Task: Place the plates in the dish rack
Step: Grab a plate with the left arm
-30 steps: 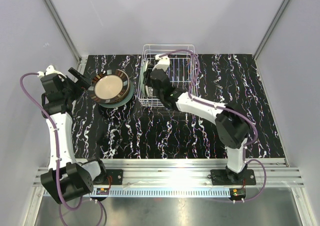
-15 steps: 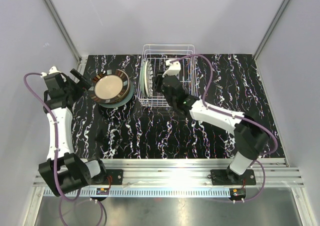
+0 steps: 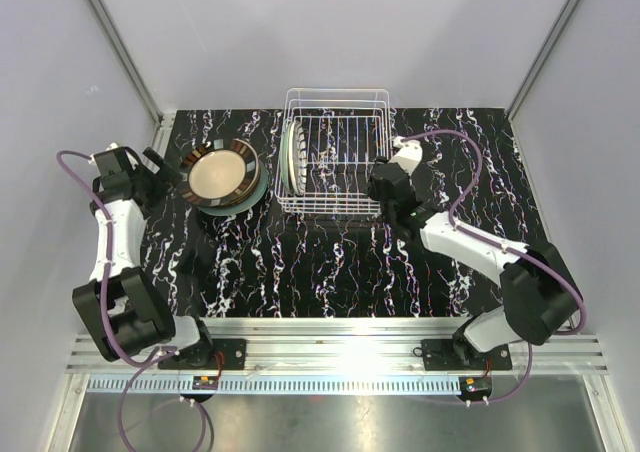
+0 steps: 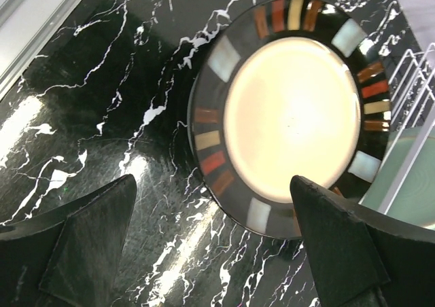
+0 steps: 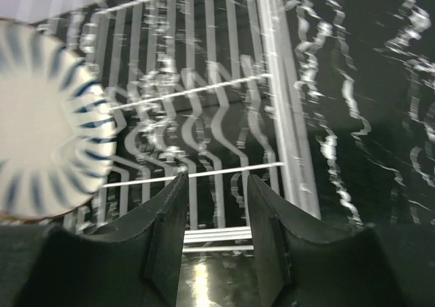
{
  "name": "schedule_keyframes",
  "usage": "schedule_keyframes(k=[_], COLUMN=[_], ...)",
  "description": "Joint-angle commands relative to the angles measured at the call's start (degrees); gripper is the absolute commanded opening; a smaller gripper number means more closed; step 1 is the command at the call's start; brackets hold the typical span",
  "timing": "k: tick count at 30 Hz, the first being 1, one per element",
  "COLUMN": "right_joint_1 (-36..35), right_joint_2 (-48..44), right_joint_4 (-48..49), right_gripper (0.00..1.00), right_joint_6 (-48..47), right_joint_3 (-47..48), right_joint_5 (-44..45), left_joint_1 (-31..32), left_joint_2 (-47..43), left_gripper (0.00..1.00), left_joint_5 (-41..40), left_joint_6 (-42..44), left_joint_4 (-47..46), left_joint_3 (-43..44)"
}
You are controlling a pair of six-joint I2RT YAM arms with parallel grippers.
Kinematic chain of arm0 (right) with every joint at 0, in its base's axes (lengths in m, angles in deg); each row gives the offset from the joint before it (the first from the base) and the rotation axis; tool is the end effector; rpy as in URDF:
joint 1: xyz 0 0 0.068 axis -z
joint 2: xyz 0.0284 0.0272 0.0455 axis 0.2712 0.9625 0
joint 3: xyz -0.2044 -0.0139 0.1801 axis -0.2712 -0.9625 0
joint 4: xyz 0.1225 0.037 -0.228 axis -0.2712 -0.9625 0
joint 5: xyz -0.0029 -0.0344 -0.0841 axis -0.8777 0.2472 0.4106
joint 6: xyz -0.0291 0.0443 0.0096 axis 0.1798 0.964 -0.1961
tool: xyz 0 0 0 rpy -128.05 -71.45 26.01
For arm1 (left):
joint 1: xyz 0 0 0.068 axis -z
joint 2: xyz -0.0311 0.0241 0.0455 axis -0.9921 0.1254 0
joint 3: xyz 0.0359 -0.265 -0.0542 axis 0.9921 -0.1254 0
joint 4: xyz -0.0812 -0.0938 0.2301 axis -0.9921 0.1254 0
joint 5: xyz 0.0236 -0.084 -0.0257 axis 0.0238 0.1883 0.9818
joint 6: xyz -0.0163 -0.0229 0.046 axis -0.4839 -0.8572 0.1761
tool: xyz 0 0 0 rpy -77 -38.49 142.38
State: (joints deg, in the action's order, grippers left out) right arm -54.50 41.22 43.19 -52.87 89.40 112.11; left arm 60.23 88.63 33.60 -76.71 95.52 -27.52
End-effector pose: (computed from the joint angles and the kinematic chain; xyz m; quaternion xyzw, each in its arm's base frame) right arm 0.2704 0.1912 0.2644 0.0829 0.8082 0.0798 0.5775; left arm 0.2723 0.1052 0.2881 -0.3669 0.8348 -0.1194 0.3928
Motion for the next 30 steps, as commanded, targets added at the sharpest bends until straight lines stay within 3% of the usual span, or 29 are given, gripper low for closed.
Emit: schedule_keyframes(k=[1,6,18,30], right_joint_1=[3.16,7.29,11.95,17.76], right_joint_2=[-1.81,-1.28,3.37,0.48], right_joint_4=[-2.02,-0.70,-6.93,-7.02], right_gripper=[0.47,0.48,0.48,0.48], right_joint_6=[3.84,5.07,4.02,2.97], right_joint_3=[-2.05,-4.25,-0.82,-1.09], right_joint_5=[-0.06,-5.51,-5.08,-8.94], left_joint_1=[-0.55,-0.81,-1.60,-1.78], left_joint_2=[0.39,1.71,4.79,6.55], left_gripper=[0.99,0.99,0.99,0.99], left_joint_5=[-0.21,0.23,0.93,1.54], left_joint_6=[-0.10,-0.02,-0.54,-0.46], left_joint_4=[-1.82,-1.74,-1.47,-0.86], left_joint_3=[0.84,1.02,1.19,1.54])
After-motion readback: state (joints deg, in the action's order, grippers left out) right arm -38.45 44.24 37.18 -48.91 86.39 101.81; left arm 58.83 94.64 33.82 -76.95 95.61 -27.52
